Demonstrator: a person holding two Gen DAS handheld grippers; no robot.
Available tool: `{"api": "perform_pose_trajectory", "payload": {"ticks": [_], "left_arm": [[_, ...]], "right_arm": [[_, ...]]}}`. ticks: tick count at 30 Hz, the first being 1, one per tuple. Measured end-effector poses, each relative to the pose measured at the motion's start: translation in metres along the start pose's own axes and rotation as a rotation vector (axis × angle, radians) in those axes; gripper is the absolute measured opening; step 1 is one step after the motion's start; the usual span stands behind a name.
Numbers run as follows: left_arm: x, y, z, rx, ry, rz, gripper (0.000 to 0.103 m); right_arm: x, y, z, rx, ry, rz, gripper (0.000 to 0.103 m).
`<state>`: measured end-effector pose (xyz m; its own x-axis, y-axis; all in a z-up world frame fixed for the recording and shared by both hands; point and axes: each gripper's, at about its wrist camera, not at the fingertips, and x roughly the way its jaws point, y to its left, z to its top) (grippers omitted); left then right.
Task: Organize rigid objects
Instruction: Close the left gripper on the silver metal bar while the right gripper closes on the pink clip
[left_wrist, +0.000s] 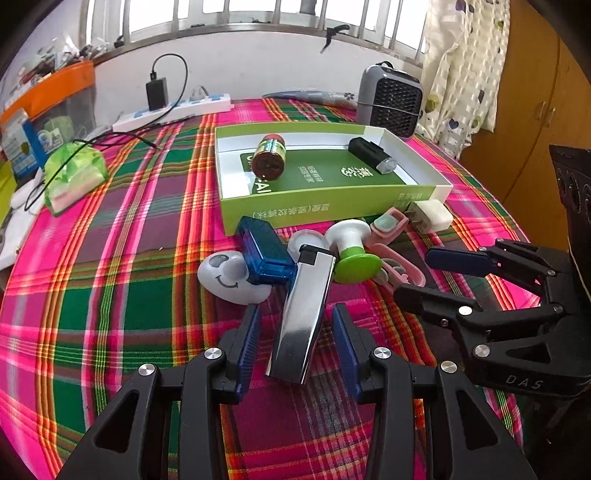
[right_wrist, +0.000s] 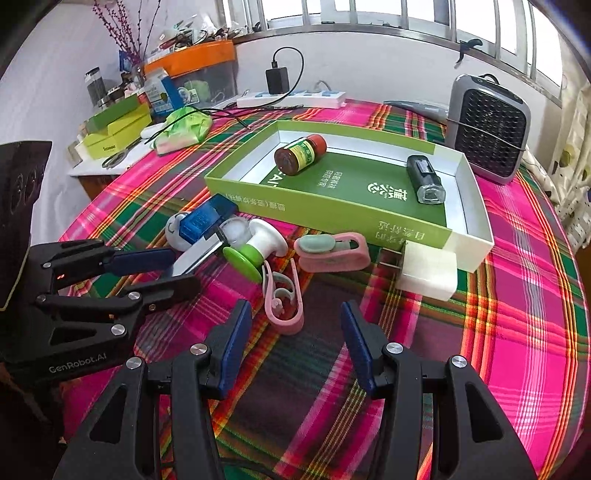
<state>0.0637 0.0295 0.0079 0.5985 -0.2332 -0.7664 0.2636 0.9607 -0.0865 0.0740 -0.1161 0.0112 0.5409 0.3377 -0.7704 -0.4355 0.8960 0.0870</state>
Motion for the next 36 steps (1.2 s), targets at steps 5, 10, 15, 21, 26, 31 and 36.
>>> {"api": "perform_pose_trajectory", "payload": {"ticks": [5, 10, 15, 21, 26, 31, 36], "left_arm": [[0.003, -0.001, 0.001, 0.000, 0.007, -0.006, 0.039], [0.004, -0.001, 0.002, -0.003, 0.007, -0.008, 0.039], [0.005, 0.001, 0.003, -0.016, 0.006, -0.020, 0.039], [0.004, 0.002, 0.003, -0.022, 0.003, -0.026, 0.038], [0.002, 0.002, 0.003, -0.025, -0.008, -0.025, 0.032], [0.001, 0.001, 0.003, -0.023, -0.014, -0.026, 0.028], [0.000, 0.001, 0.003, -0.020, -0.018, -0.030, 0.024]], "right_arm": [[0.006, 0.002, 0.001, -0.028, 0.017, -0.016, 0.051], [0.011, 0.004, 0.003, -0.035, 0.027, -0.014, 0.051], [0.014, 0.004, 0.006, -0.032, 0.028, -0.019, 0.051], [0.015, 0.005, 0.006, -0.043, 0.026, -0.035, 0.051], [0.014, 0.005, 0.006, -0.037, 0.025, -0.027, 0.051], [0.012, 0.004, 0.006, -0.036, 0.020, -0.026, 0.039], [0.011, 0.002, 0.006, -0.032, 0.018, -0.022, 0.031]]}}
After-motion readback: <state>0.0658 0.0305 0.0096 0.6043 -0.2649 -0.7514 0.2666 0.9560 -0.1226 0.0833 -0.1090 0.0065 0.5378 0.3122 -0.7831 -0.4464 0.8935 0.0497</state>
